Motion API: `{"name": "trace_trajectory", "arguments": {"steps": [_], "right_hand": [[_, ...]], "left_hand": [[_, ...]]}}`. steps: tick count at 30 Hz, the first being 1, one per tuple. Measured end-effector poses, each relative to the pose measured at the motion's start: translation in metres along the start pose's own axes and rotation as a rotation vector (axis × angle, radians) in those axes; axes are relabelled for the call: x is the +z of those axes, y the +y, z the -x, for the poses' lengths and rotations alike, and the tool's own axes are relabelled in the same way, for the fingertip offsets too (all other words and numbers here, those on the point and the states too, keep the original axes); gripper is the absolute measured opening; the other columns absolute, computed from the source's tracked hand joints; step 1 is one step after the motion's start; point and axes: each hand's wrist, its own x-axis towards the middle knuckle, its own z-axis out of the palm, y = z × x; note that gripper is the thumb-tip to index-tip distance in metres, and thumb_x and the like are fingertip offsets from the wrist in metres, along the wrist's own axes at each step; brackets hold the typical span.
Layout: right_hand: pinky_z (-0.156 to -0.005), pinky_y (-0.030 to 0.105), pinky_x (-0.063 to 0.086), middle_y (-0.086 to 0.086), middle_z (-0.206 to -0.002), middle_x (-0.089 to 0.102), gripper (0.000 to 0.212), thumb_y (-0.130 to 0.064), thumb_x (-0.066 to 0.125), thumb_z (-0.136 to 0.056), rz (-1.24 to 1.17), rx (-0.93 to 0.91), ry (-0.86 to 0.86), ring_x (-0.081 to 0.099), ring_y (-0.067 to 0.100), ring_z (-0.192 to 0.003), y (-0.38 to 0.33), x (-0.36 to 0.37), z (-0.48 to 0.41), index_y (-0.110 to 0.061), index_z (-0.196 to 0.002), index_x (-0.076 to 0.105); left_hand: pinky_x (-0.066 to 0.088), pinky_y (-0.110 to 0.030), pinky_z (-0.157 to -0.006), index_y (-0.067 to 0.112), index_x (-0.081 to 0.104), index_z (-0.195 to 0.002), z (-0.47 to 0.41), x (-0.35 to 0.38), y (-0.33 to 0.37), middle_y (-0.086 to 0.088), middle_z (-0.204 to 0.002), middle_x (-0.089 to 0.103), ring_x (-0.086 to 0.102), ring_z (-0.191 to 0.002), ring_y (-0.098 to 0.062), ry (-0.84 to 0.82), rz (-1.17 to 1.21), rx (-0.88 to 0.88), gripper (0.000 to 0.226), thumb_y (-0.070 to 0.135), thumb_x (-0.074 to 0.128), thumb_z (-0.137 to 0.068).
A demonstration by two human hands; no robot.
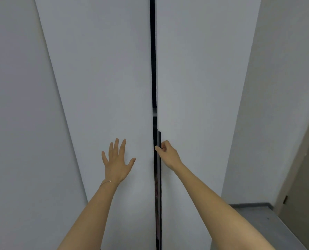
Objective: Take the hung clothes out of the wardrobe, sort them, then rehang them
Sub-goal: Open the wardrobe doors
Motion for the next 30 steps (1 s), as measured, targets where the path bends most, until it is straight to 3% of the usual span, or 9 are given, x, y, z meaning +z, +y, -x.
{"name": "trace_trajectory", "arguments": {"steps": [7, 10, 14, 21, 24, 30], "right_hand": [[-0.061, 0.022, 0.040, 0.000, -0.089, 0.053, 0.039, -0.048, 0.052, -0.096, 0.102, 0.000, 0.092, 0.051, 0.014, -0.077, -0.003, -0.019, 0.066, -0.010, -0.105, 0.048], [-0.060, 0.022, 0.039, 0.000, -0.086, 0.052, 0.036, -0.046, 0.054, -0.096, 0.125, 0.008, 0.113, 0.049, 0.013, -0.073, -0.005, -0.032, 0.090, -0.011, -0.101, 0.046], [-0.065, 0.026, 0.044, 0.001, -0.089, 0.053, 0.034, -0.045, 0.055, -0.096, 0.153, 0.031, 0.150, 0.051, 0.014, -0.075, -0.001, -0.051, 0.122, -0.012, -0.103, 0.046], [-0.066, 0.033, 0.044, 0.005, -0.083, 0.053, 0.038, -0.044, 0.055, -0.096, 0.184, 0.012, 0.232, 0.046, 0.017, -0.070, 0.015, -0.090, 0.166, -0.006, -0.099, 0.048], [-0.069, 0.038, 0.047, 0.009, -0.085, 0.056, 0.039, -0.044, 0.055, -0.097, 0.188, 0.009, 0.242, 0.045, 0.018, -0.070, 0.024, -0.112, 0.182, -0.005, -0.098, 0.048], [-0.065, 0.030, 0.042, 0.002, -0.083, 0.054, 0.030, -0.038, 0.055, -0.097, 0.187, -0.021, 0.252, 0.044, 0.015, -0.068, 0.051, -0.167, 0.211, -0.011, -0.089, 0.046]], "left_hand": [[-0.015, -0.051, -0.118, 0.032, -0.004, -0.157, 0.051, -0.006, 0.028, 0.002, -0.165, -0.010, -0.011, -0.152, -0.019, -0.081, 0.054, 0.098, 0.080, 0.061, 0.039, -0.097], [-0.015, -0.051, -0.117, 0.032, -0.003, -0.157, 0.067, -0.008, 0.043, 0.002, -0.166, -0.009, -0.010, -0.152, -0.020, -0.109, 0.080, 0.115, 0.084, 0.068, 0.027, -0.087], [-0.012, -0.053, -0.118, 0.032, -0.002, -0.157, 0.084, -0.009, 0.067, 0.001, -0.166, -0.007, -0.008, -0.153, -0.022, -0.121, 0.062, 0.137, 0.086, 0.070, 0.021, -0.084], [-0.012, -0.054, -0.117, 0.031, 0.001, -0.158, 0.106, -0.014, 0.117, -0.001, -0.166, -0.004, -0.009, -0.153, -0.022, -0.105, 0.043, 0.196, 0.076, 0.061, 0.038, -0.098], [-0.012, -0.054, -0.117, 0.031, 0.002, -0.158, 0.115, -0.013, 0.137, 0.000, -0.166, -0.003, -0.007, -0.153, -0.022, -0.093, 0.051, 0.216, 0.076, 0.061, 0.036, -0.098], [-0.010, -0.056, -0.118, 0.031, 0.002, -0.158, 0.139, -0.004, 0.183, 0.001, -0.166, -0.004, -0.006, -0.153, -0.021, -0.104, 0.082, 0.162, 0.077, 0.058, 0.042, -0.097]]}}
